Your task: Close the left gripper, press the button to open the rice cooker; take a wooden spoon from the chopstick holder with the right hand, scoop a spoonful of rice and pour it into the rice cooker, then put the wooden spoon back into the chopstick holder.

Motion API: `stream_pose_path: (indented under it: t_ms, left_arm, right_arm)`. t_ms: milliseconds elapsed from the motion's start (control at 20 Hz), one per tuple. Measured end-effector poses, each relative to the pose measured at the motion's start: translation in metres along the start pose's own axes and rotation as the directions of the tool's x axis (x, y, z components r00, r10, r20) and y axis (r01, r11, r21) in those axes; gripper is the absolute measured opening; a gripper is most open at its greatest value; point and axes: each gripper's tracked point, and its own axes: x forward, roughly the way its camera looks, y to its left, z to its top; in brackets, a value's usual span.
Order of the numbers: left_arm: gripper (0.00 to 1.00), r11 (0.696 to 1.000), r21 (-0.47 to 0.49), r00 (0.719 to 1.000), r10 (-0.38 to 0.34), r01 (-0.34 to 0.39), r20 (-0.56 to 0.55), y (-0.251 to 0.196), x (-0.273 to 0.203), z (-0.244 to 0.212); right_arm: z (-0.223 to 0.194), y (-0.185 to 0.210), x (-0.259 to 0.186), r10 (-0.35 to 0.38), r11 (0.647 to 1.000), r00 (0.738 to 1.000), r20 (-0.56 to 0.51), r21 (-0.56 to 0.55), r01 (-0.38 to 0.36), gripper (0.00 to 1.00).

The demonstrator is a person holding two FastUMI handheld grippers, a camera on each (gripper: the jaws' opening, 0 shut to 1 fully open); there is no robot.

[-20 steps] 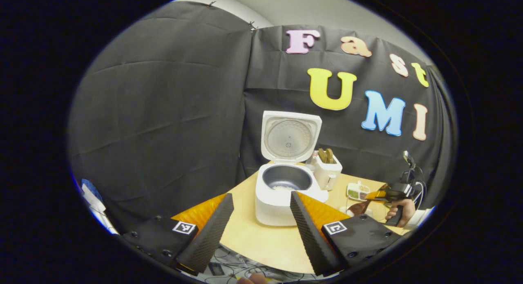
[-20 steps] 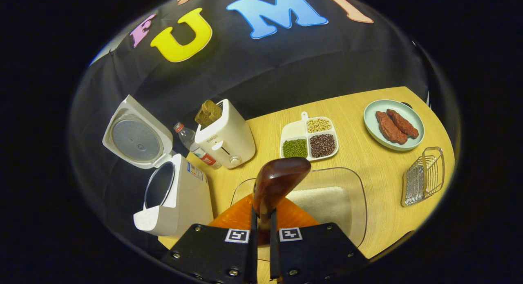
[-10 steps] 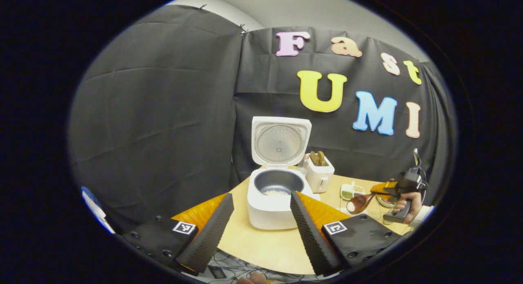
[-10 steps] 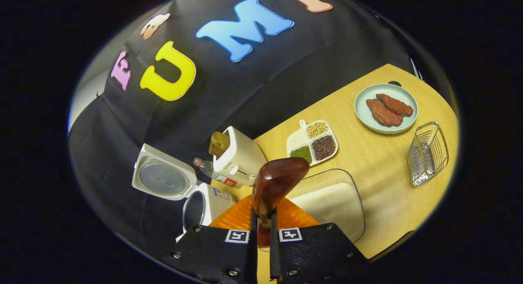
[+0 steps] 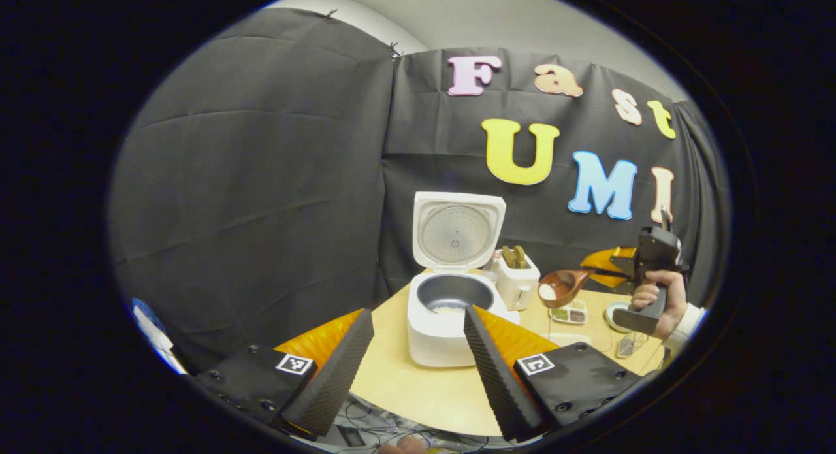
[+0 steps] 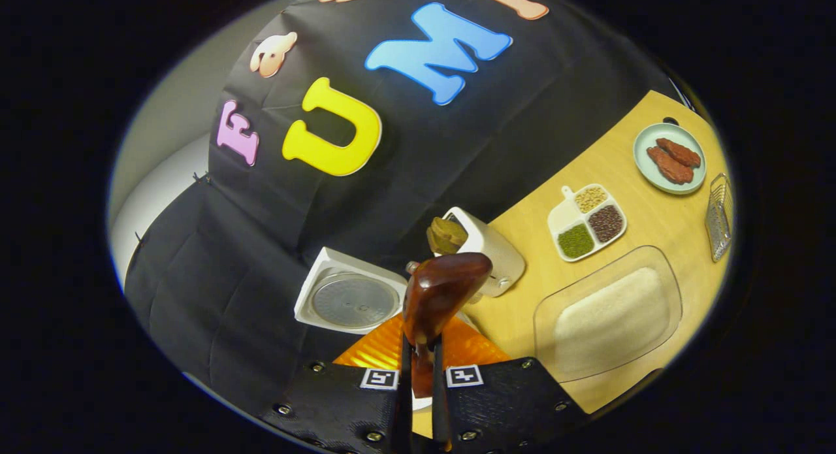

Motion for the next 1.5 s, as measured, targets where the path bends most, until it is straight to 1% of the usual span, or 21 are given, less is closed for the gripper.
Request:
stream_pose_path:
  t_ms: [50,100,150,300,450,500,550,600,650,750,850,900,1000,1100,1150,1200,1250,1300,1350,1450,1500]
  left_arm:
    - [0.98,1.000,-0.008,1.000,0.009,-0.009,0.001,0.007,-0.003,0.000]
    - [0.94,1.000,-0.017,1.000,0.019,-0.019,0.001,0.013,-0.005,-0.001]
    - [0.98,0.999,-0.022,1.000,0.030,-0.030,0.002,0.019,-0.007,-0.001]
    - [1.00,0.997,-0.035,0.998,0.067,-0.067,0.003,0.037,-0.012,-0.002]
    - [0.94,0.993,-0.050,0.995,0.104,-0.104,-0.001,0.052,-0.014,-0.003]
    - [1.00,0.992,-0.054,0.993,0.114,-0.114,-0.005,0.055,-0.013,-0.005]
    - [0.98,0.991,-0.056,0.992,0.124,-0.124,-0.010,0.058,-0.013,-0.008]
    - [0.98,0.990,-0.057,0.991,0.132,-0.133,-0.015,0.059,-0.014,-0.012]
    - [0.94,0.988,-0.058,0.990,0.140,-0.141,-0.020,0.061,-0.013,-0.013]
    - [0.94,0.986,-0.062,0.987,0.155,-0.157,-0.030,0.068,-0.013,-0.021]
    - [0.94,0.982,-0.076,0.985,0.168,-0.171,-0.044,0.073,-0.013,-0.026]
    - [0.98,0.980,-0.084,0.983,0.174,-0.178,-0.050,0.075,-0.011,-0.028]
    - [0.98,0.977,-0.093,0.981,0.186,-0.190,-0.055,0.078,-0.010,-0.032]
    - [1.00,0.975,-0.099,0.979,0.195,-0.200,-0.057,0.079,-0.009,-0.032]
    - [1.00,0.974,-0.101,0.978,0.198,-0.204,-0.062,0.078,-0.009,-0.034]
    - [1.00,0.973,-0.105,0.978,0.201,-0.207,-0.062,0.078,-0.008,-0.035]
    - [0.94,0.972,-0.107,0.977,0.204,-0.210,-0.062,0.078,-0.008,-0.033]
    - [0.94,0.972,-0.107,0.977,0.206,-0.211,-0.062,0.077,-0.008,-0.035]
    - [0.98,0.972,-0.106,0.977,0.206,-0.212,-0.061,0.077,-0.007,-0.036]
    - [0.97,0.972,-0.102,0.976,0.207,-0.213,-0.061,0.076,-0.007,-0.034]
    - [0.94,0.972,-0.101,0.976,0.207,-0.213,-0.066,0.076,-0.007,-0.034]
  right_arm:
    - [-0.007,0.014,0.009,0.010,1.000,1.000,-0.004,-0.024,-0.010,0.12]
    - [-0.014,0.025,0.019,0.017,0.998,1.000,-0.011,-0.054,-0.018,0.12]
    - [-0.022,0.036,0.030,0.019,0.996,1.000,-0.018,-0.089,-0.020,0.12]
    - [-0.045,0.053,0.072,0.007,0.975,0.999,-0.041,-0.223,-0.016,0.12]
    - [-0.070,0.057,0.108,-0.020,0.937,0.998,-0.067,-0.348,-0.005,0.12]
    - [-0.077,0.057,0.118,-0.026,0.928,0.997,-0.079,-0.372,-0.005,0.12]
    - [-0.085,0.057,0.126,-0.032,0.919,0.995,-0.089,-0.395,-0.006,0.12]
    - [-0.090,0.055,0.136,-0.044,0.904,0.994,-0.096,-0.428,-0.001,0.12]
    - [-0.096,0.053,0.145,-0.056,0.884,0.993,-0.102,-0.467,0.002,0.12]
    - [-0.106,0.047,0.159,-0.075,0.834,0.991,-0.111,-0.552,0.002,0.12]
    - [-0.117,0.043,0.165,-0.090,0.778,0.989,-0.119,-0.629,-0.005,0.12]
    - [-0.121,0.044,0.167,-0.094,0.749,0.988,-0.120,-0.663,-0.010,0.12]
    - [-0.128,0.043,0.172,-0.101,0.684,0.988,-0.119,-0.729,-0.018,0.12]
    - [-0.137,0.043,0.175,-0.105,0.616,0.986,-0.132,-0.786,-0.040,0.12]
    - [-0.139,0.044,0.176,-0.099,0.577,0.986,-0.134,-0.815,-0.053,0.12]
    - [-0.141,0.046,0.178,-0.095,0.529,0.987,-0.130,-0.846,-0.061,0.12]
    - [-0.143,0.049,0.179,-0.087,0.482,0.989,-0.123,-0.874,-0.066,0.12]
    - [-0.144,0.052,0.180,-0.073,0.433,0.991,-0.111,-0.899,-0.069,0.12]
    - [-0.148,0.056,0.179,-0.059,0.380,0.993,-0.107,-0.922,-0.076,0.12]
    - [-0.155,0.064,0.176,-0.024,0.265,0.993,-0.114,-0.959,-0.103,0.12]
    - [-0.159,0.067,0.174,-0.007,0.196,0.993,-0.116,-0.974,-0.112,0.12]
